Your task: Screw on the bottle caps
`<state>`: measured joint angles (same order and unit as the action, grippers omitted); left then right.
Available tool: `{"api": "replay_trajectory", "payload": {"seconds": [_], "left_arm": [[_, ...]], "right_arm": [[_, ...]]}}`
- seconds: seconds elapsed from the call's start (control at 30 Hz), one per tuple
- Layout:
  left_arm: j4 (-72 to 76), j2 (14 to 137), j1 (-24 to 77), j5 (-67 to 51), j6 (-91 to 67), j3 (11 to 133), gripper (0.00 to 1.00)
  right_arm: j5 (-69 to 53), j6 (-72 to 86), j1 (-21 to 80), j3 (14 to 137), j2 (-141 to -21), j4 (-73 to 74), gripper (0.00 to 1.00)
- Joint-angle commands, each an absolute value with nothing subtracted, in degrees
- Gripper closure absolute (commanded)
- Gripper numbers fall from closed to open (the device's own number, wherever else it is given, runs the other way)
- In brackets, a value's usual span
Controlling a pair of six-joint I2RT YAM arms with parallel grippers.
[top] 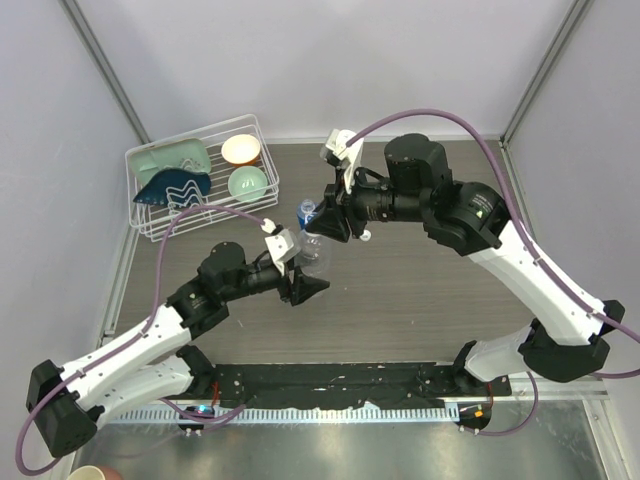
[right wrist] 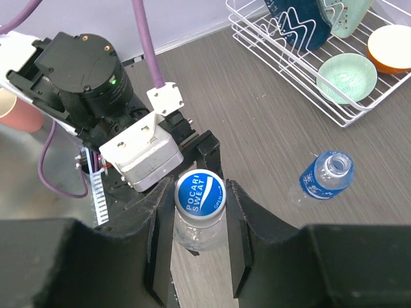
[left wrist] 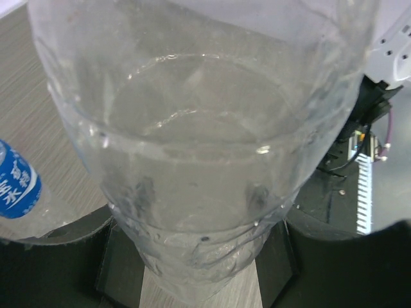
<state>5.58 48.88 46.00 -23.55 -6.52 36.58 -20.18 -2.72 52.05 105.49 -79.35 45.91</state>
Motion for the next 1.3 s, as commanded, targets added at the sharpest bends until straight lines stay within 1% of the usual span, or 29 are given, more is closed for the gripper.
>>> {"api": "replay_trajectory", "payload": {"seconds": [0.0,0.27,0.3,0.4,0.53,0.67,0.9,0.93,1.0,1.03,1.1,1.13,1.27], "left_arm": [[17.9,48.2,45.4,-16.3,-5.5,38.1,1.00],[19.0,49.0,45.4,-11.8,-4.7,39.1,1.00],[19.1,49.0,45.4,-10.9,-4.4,39.2,1.00],[19.1,49.7,45.4,-9.2,-3.5,39.5,1.00],[17.1,50.6,45.4,-5.7,-2.6,40.6,1.00],[16.3,51.2,45.4,-4.8,-2.5,41.0,1.00],[17.9,51.3,45.4,-2.6,-3.3,41.3,1.00],[17.8,51.3,45.4,-2.5,-3.5,41.2,1.00],[17.9,51.2,45.4,-2.0,-3.7,41.0,1.00],[17.9,51.2,45.4,-1.8,-3.7,41.0,1.00],[18.0,51.2,45.4,-1.4,-3.7,40.6,1.00],[18.0,51.1,45.4,-1.3,-3.6,40.4,1.00],[17.9,51.0,45.4,-0.9,-3.8,40.1,1.00]], "right_arm": [[-16.8,2.4,53.5,101.3,-78.9,50.2,0.99],[-4.2,9.7,55.9,99.1,-79.4,48.4,0.99],[-0.7,10.5,57.3,99.2,-79.6,48.7,0.99],[7.9,12.7,59.4,101.2,-81.5,50.8,0.99],[15.0,13.9,64.1,104.1,-84.0,54.0,0.99],[17.8,15.9,65.3,105.2,-85.0,54.8,0.99],[21.4,17.9,67.1,103.4,-84.5,52.9,0.98],[21.8,17.8,67.1,103.2,-83.9,52.6,0.91],[21.8,17.1,67.1,103.5,-83.5,51.7,0.83],[22.1,17.0,67.1,103.9,-83.2,51.4,0.76],[22.6,15.8,67.1,105.4,-83.1,51.0,0.72],[22.8,15.4,67.2,106.0,-83.1,51.0,0.69],[22.4,13.3,67.2,110.2,-84.0,51.4,0.59]]}}
